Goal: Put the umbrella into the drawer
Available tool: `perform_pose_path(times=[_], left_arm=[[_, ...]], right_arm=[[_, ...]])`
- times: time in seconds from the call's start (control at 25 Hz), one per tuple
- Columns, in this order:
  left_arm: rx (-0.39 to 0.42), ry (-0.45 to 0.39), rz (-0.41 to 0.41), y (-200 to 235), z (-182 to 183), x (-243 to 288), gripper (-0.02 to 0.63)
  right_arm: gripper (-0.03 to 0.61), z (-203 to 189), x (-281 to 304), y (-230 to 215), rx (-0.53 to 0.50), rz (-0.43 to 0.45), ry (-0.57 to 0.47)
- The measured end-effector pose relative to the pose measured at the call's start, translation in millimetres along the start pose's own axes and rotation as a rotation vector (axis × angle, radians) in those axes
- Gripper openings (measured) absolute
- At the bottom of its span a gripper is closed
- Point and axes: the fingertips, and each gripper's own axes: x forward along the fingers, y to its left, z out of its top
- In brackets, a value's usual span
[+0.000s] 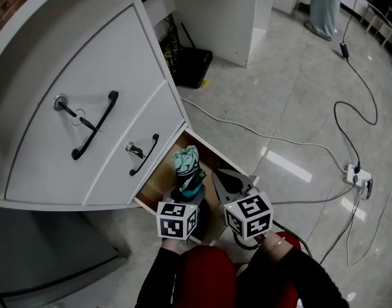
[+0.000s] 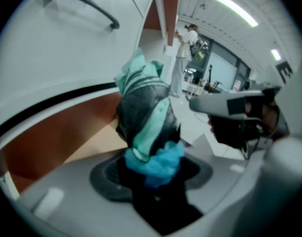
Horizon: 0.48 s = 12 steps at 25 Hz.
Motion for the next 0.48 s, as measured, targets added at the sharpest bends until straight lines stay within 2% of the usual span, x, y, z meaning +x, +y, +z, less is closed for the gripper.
perform_pose_path(times=[0.48], left_arm=[[0.0,0.056,0.041,8.2,-13.8,21.0,0.233]], right_arm=[[0.002,-11.4,13.4,0.4,-0.001,-0.003,0.017]])
